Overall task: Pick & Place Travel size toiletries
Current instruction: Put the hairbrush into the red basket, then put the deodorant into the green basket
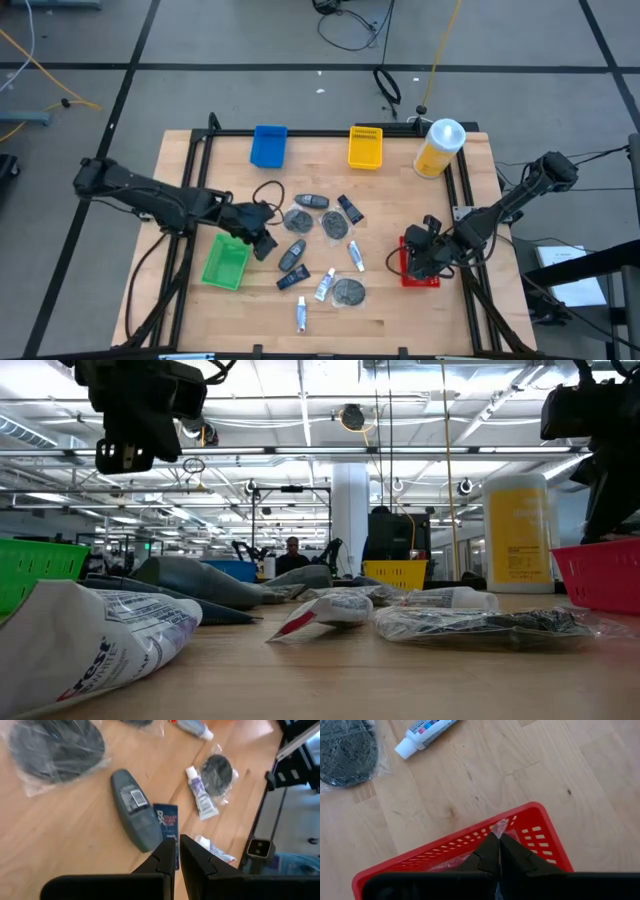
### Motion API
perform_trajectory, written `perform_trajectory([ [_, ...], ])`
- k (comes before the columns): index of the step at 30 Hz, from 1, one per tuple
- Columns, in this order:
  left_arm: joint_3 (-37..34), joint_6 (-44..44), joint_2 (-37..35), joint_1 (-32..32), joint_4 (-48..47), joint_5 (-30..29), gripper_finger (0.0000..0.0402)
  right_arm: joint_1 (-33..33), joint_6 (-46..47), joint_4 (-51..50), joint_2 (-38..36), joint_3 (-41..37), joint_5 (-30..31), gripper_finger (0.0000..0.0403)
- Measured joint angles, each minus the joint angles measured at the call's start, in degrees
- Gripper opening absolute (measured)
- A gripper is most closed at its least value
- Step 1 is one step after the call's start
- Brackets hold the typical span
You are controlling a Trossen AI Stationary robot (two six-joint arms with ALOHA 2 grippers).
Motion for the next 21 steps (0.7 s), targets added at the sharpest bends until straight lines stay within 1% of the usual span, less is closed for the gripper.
perform_trajectory([
  [5,0.0,1.0,1.6,0.0,3.4,3.8,0.0024,0.0,0.1,0.0,0.0,0.0,-1.5,0.0059],
  [8,0.0,1.3,2.5,0.0,5.6,3.9,0.0024,0.0,1.8,-0.1,-0.2,0.0,-1.6,0.0089],
  [10,0.0,1.7,2.8,0.0,6.4,3.9,0.0024,0.0,1.8,0.0,-0.7,0.0,-2.9,0.0106],
  [13,0.0,3.5,3.6,0.0,6.6,3.9,0.0035,0.0,2.8,-0.1,-1.8,0.0,-4.2,0.0123],
  [15,0.0,3.3,4.3,0.1,6.5,3.7,0.0055,0.0,4.0,-0.1,-3.0,0.0,-4.4,0.0127],
  [17,0.0,2.0,5.0,0.3,6.5,3.0,0.0082,0.0,5.0,-0.1,-4.6,0.0,-4.2,0.0126],
  [21,0.0,0.5,7.1,1.0,6.3,3.2,0.0159,-0.2,5.8,0.0,-8.3,0.0,-1.6,0.0117],
])
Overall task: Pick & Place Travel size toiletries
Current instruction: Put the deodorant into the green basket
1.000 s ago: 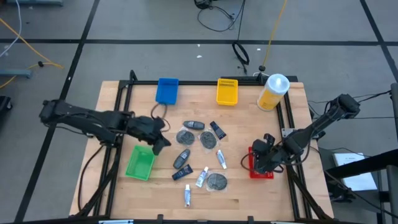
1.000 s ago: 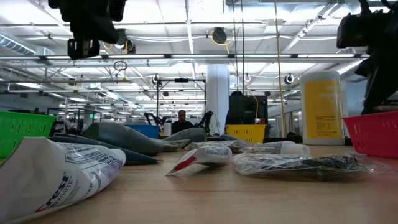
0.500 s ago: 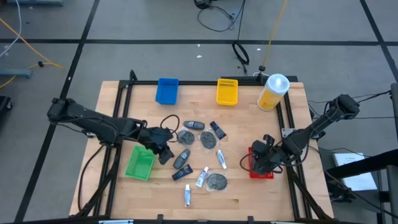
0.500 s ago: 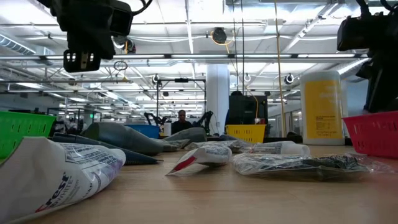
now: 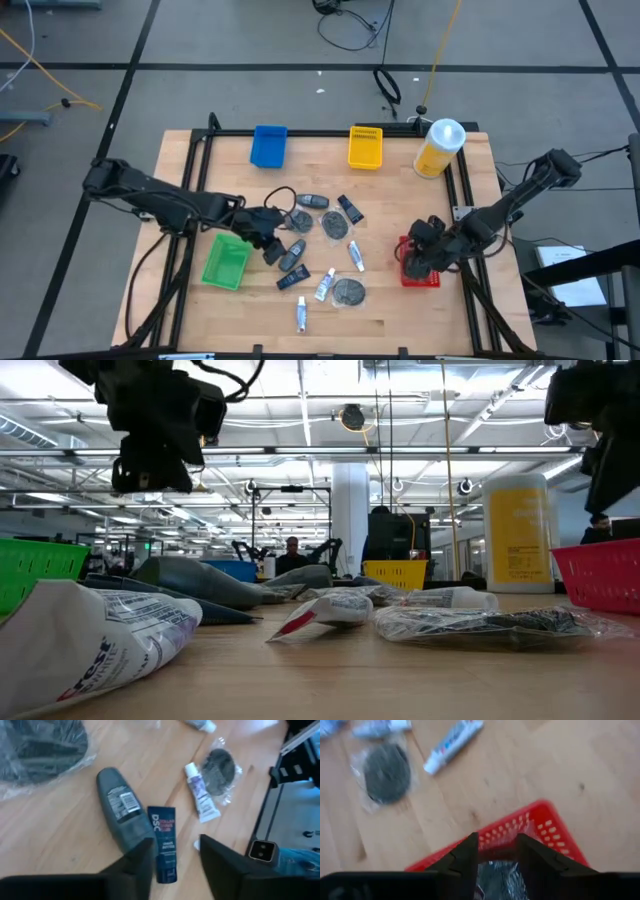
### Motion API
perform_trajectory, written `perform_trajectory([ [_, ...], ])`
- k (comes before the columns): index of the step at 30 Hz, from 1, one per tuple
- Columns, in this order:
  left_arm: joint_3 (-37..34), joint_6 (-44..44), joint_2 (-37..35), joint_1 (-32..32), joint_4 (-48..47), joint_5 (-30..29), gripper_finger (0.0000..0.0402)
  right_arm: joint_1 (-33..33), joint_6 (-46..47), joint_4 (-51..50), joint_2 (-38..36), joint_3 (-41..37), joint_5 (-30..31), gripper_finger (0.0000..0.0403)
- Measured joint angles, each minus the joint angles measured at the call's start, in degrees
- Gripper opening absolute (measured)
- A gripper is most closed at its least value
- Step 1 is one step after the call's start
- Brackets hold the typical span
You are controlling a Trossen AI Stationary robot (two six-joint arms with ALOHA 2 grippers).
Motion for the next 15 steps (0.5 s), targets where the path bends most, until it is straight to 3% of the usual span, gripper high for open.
perform_trajectory([
  [8,0.0,-3.8,4.2,3.4,0.0,4.1,0.0313,-0.2,-1.7,-0.1,-5.3,0.0,5.1,0.01],
  [15,0.6,-3.6,5.1,4.5,6.6,5.5,0.0357,-0.2,-3.6,-0.5,-5.7,0.0,8.8,0.0093],
])
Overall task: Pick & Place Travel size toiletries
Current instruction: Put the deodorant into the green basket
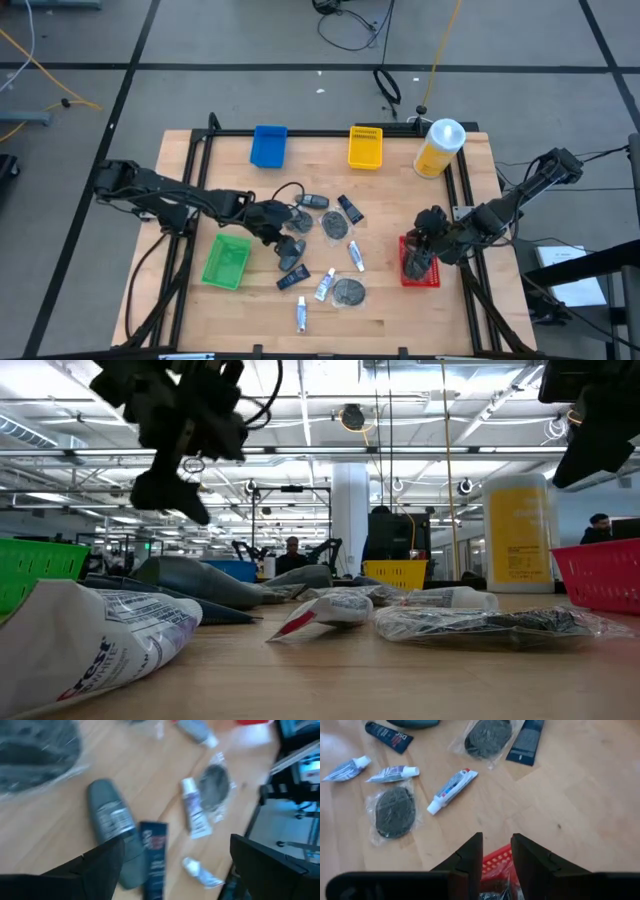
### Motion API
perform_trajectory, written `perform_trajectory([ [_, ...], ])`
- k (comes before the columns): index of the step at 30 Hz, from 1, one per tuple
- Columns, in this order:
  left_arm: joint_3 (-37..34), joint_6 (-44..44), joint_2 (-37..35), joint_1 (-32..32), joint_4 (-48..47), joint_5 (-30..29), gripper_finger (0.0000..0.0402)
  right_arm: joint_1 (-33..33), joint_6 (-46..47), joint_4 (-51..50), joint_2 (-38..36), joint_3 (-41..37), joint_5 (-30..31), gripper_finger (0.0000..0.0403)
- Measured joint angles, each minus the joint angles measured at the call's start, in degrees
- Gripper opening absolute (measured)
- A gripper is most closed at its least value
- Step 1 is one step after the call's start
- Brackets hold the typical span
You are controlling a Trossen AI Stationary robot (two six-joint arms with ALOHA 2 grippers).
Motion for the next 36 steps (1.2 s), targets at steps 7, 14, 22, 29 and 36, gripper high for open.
perform_trajectory([
  [7,9.4,7.3,0.7,-0.1,-6.1,-4.2,0.0341,0.0,-1.0,-0.1,0.0,0.0,0.9,0.0093],
  [14,19.8,12.4,6.7,-1.9,-20.5,-7.1,0.0337,0.0,-1.2,-0.2,0.0,0.0,0.8,0.0093],
  [22,21.9,6.2,13.8,-3.7,-24.8,-10.9,0.0337,0.0,-1.3,-0.3,0.0,0.0,0.8,0.0093],
  [29,21.9,-0.1,18.2,-5.1,-24.8,-12.1,0.0337,0.0,-1.3,-0.3,0.0,0.0,0.8,0.0093],
  [36,21.8,-0.4,20.3,-5.7,-25.0,-14.6,0.0337,0.0,-1.3,-0.2,0.0,0.0,0.6,0.0093],
])
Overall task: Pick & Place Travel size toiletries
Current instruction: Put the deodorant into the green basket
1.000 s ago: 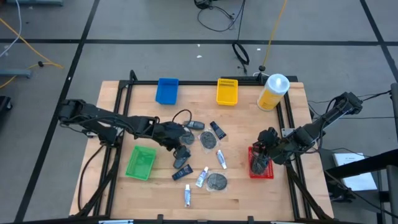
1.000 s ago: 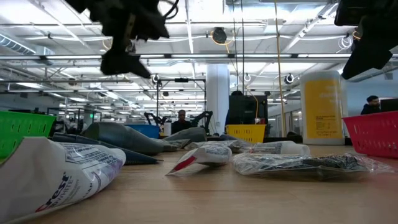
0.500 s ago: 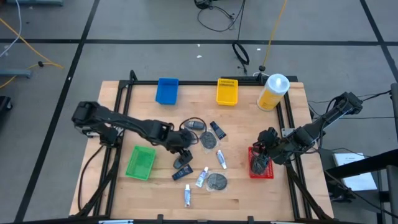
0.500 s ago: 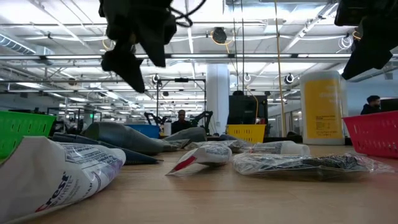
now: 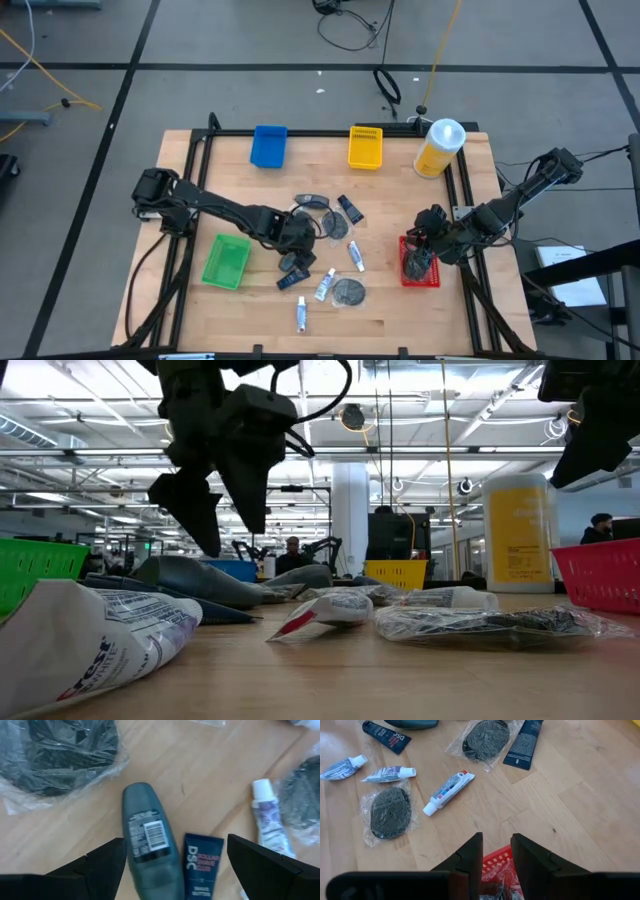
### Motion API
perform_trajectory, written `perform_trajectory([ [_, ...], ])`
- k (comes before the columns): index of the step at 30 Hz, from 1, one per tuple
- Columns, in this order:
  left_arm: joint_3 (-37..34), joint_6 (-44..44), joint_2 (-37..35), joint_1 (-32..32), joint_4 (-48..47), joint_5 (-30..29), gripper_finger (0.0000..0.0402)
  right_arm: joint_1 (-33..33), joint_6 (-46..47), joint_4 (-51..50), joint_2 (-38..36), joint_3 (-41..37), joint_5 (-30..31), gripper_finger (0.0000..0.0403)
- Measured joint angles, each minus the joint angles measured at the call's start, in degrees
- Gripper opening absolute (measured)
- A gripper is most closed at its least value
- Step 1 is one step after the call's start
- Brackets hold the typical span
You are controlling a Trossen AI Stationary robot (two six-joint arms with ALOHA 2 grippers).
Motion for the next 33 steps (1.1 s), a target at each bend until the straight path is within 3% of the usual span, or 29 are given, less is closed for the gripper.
perform_trajectory([
  [6,-0.1,1.6,1.9,-0.1,-1.7,-1.7,0.0337,0.0,0.0,0.5,0.0,0.0,0.0,0.0093],
  [22,-0.1,5.1,8.3,-0.1,-1.8,2.2,0.0335,0.0,0.0,0.5,0.0,0.0,0.2,0.0093],
  [26,-0.1,5.2,8.0,0.2,-2.3,2.3,0.0298,0.0,0.0,0.5,0.0,0.0,0.2,0.0093],
  [31,-0.1,6.8,7.9,0.3,-2.5,2.4,0.0202,0.0,0.0,0.4,0.0,0.0,0.4,0.0093],
  [33,-0.1,7.5,7.9,0.3,-2.5,2.4,0.0193,0.0,0.0,0.4,0.0,0.0,0.9,0.0093],
])
